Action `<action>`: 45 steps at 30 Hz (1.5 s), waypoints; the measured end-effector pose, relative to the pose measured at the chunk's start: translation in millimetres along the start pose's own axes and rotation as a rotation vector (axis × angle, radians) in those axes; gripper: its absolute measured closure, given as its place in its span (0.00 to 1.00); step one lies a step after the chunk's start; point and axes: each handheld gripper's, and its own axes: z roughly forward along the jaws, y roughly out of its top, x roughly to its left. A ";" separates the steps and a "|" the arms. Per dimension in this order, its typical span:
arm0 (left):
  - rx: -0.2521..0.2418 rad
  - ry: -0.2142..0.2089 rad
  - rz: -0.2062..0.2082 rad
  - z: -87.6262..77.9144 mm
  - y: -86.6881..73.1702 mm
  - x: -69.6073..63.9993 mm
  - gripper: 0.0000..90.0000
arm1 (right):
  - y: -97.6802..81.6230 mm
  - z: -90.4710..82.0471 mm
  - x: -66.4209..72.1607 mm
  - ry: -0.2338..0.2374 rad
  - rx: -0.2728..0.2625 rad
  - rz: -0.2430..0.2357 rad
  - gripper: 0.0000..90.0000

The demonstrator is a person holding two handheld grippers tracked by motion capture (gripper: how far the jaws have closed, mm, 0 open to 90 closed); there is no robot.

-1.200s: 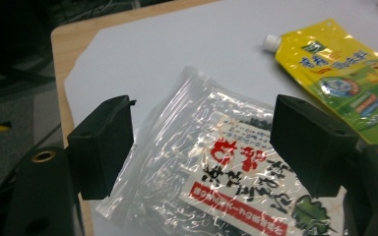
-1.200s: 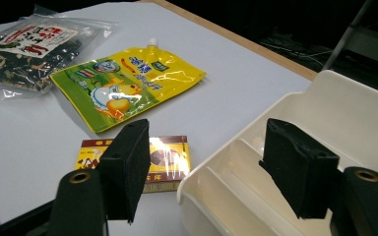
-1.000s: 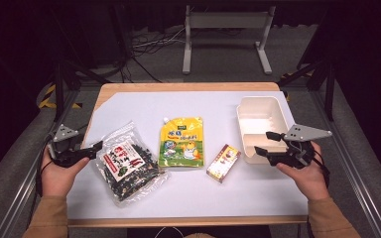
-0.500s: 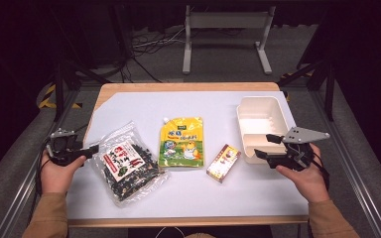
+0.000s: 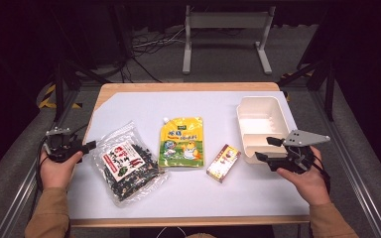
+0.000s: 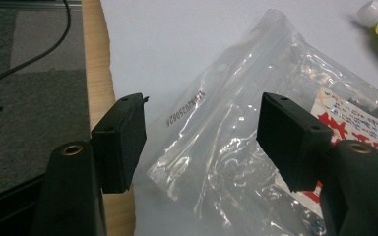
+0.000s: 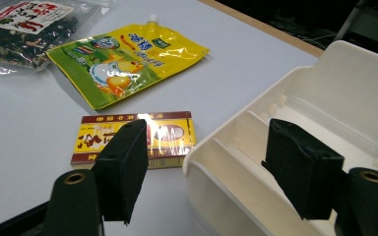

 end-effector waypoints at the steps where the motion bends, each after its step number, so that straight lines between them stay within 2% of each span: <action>1: -0.004 -0.005 -0.002 1.5 0.1 1.4 0.41 | -0.9 -0.9 0.3 -0.001 0.001 0.002 0.37; 4: -0.005 -0.004 -0.015 4.8 -0.1 6.4 0.41 | -3.4 -2.9 0.3 -0.004 0.003 -0.001 0.37; 5: -0.007 -0.025 -0.033 6.3 -0.7 8.9 0.41 | -4.4 -3.8 0.7 -0.005 0.005 0.007 0.37; 9: -0.007 -0.044 -0.059 9.3 -2.4 15.5 0.44 | -7.7 -5.8 0.4 -0.010 0.010 0.009 0.37; 10: -0.004 -0.065 -0.072 10.5 -3.4 18.4 0.44 | -8.5 -6.4 0.3 -0.011 0.011 0.010 0.37; 13: 0.010 -0.084 -0.096 14.4 -6.2 23.6 0.49 | -10.4 -8.1 0.2 -0.013 0.013 0.015 0.37; 17: 0.034 -0.098 -0.105 18.4 -8.7 26.2 0.56 | -11.8 -8.9 0.6 -0.013 0.016 0.019 0.37; 21: 0.044 -0.086 -0.102 19.8 -9.0 24.6 0.66 | -12.1 -8.4 0.7 -0.012 0.018 0.013 0.37; 26: 0.058 -0.070 -0.125 18.9 -11.0 25.0 0.80 | -11.7 -7.4 1.4 -0.006 0.019 0.011 0.37; 30: 0.066 -0.037 -0.108 17.8 -11.1 24.3 0.91 | -11.0 -6.7 1.7 -0.005 0.019 0.011 0.37; 34: 0.050 -0.030 -0.103 14.2 -9.3 22.1 0.99 | -10.4 -6.2 2.1 -0.001 0.017 0.007 0.37; 37: 0.037 -0.009 -0.068 10.5 -6.8 19.8 1.00 | -10.3 -6.3 2.0 -0.002 0.017 0.008 0.37; 39: 0.036 -0.007 -0.068 9.2 -6.2 18.6 1.00 | -10.4 -6.4 1.9 -0.002 0.016 0.008 0.37; 45: -0.004 0.000 -0.035 -4.2 0.9 12.9 1.00 | -9.9 -7.7 1.8 -0.003 0.016 0.010 0.37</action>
